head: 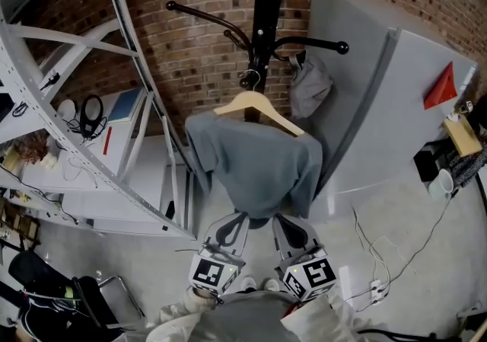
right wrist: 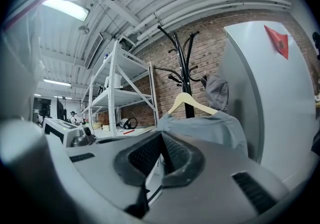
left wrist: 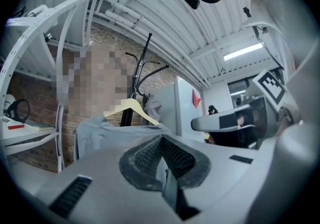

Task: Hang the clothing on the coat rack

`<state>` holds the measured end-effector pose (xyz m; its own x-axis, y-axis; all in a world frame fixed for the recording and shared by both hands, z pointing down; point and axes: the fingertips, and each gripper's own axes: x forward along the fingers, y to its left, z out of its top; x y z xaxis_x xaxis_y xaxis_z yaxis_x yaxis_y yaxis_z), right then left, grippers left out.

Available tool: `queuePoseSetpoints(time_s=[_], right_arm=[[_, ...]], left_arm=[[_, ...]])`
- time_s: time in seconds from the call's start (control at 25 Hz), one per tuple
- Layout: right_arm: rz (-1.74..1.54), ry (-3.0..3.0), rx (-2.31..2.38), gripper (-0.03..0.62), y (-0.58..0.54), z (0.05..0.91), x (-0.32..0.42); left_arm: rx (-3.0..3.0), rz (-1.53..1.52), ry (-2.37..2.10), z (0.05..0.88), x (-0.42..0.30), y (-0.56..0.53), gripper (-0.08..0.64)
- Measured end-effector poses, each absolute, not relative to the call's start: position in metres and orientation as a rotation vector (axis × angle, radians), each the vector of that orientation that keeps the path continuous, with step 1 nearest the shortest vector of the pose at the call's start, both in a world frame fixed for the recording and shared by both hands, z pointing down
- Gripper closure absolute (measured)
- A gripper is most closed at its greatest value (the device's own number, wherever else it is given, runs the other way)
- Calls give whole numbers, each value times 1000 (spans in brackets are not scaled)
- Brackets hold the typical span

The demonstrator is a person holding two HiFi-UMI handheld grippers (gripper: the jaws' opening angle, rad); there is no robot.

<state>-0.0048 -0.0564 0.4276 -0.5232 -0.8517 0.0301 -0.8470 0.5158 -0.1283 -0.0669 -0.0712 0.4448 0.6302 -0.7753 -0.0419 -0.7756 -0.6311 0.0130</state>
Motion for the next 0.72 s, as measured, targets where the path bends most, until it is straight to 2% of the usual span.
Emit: queuePoseSetpoints(time_s=[0.72], right_arm=[[-225, 2702, -1481, 569, -68, 432, 11]], left_arm=[[-2811, 57, 1412, 444, -56, -81, 552]])
